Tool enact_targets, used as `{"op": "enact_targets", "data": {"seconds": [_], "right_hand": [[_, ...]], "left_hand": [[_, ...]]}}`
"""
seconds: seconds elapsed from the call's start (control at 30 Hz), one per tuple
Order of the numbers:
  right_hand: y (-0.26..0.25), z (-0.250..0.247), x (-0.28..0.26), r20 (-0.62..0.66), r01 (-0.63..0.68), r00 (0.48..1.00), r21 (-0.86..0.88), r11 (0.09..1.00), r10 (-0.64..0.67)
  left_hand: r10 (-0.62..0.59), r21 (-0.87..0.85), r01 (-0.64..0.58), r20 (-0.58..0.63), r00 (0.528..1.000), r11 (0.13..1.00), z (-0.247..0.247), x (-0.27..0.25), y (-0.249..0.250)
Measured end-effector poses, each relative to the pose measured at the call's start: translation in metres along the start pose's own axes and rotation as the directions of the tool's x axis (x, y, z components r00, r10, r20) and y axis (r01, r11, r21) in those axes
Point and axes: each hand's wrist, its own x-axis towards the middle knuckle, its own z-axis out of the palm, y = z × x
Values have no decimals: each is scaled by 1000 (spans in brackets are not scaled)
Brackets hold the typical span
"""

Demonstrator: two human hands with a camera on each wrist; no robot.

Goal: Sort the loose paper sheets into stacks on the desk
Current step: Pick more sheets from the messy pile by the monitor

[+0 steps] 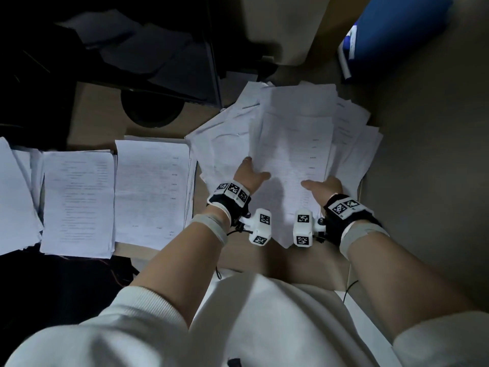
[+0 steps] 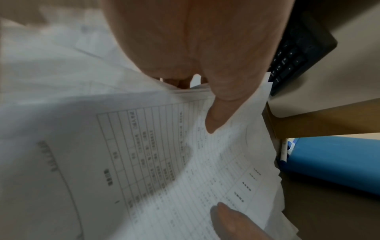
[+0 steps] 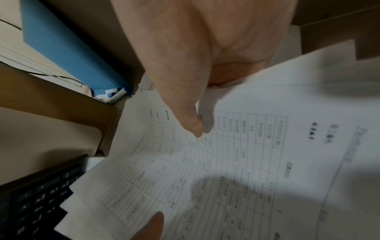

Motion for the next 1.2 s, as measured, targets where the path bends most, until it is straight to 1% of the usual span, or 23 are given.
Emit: {"op": "enact_targets", "data": {"seconds": [0.1,0.2,0.23,0.27,0.33,0.4,0.43,0.5,0.57,0.63,0.67,0.73,0.8,0.9,0.97,1.03,1.1,1.17,1.2], "right_hand": [[8,2,-3,58,28,998,42,999,-31],[14,8,-12,143,41,988,65,997,-50],[15,9,-17,170,50,984,62,997,-60],[14,11,-22,168,66,983,73,995,-78],[16,15,-25,142,89,984,102,991,-103],[14,20,-27,147,118,980,103,988,-132],[11,22,-33,174,130,975,68,989,-140],[11,28,-33,251,108,962,-3,994,-104],[10,32,-36,300,88,951,-32,996,-74],[10,36,-37,275,83,959,-57,995,-64],[10,38,-35,238,80,969,-75,994,-60],[9,39,-32,164,128,980,-96,987,-112],[7,40,-26,172,147,976,-89,985,-130],[-3,36,-25,216,123,972,-126,984,-94],[-7,32,-21,210,105,975,-137,985,-74],[-10,28,-15,187,119,978,-128,985,-94],[-13,21,-8,115,139,985,-107,984,-127],[-18,10,0,16,164,986,-76,983,-163],[-23,3,2,-35,180,983,-70,981,-183]], "left_hand": [[5,-71,-1,55,998,997,4,-9,-6],[-23,-109,33,93,995,993,6,-17,-16],[-28,-109,37,82,996,993,6,-19,-19],[-23,-111,29,50,998,993,4,-20,-23],[-33,-88,26,-76,997,996,-7,-22,-30],[-66,-95,48,-197,978,994,-18,-20,-41],[-93,-136,64,-219,971,989,-23,-21,-44],[-140,-226,93,-202,969,970,-27,-23,-47],[-163,-216,124,-171,972,968,-25,-21,-53],[-196,-173,169,-154,969,970,-23,-17,-62],[-210,-144,188,-156,965,972,-22,-17,-65],[-235,-114,219,-153,960,969,-21,-17,-69],[-237,-63,229,-169,957,971,-23,-23,-64],[-243,19,252,-197,950,968,-27,-24,-52],[-240,69,266,-260,935,962,-32,-26,-37],[-244,74,277,-295,924,958,-34,-25,-21],[-161,92,192,-273,948,977,-27,-20,-4],[-73,79,94,-228,971,992,-17,-15,15],[-56,59,69,-205,977,996,-11,-14,26]]}}
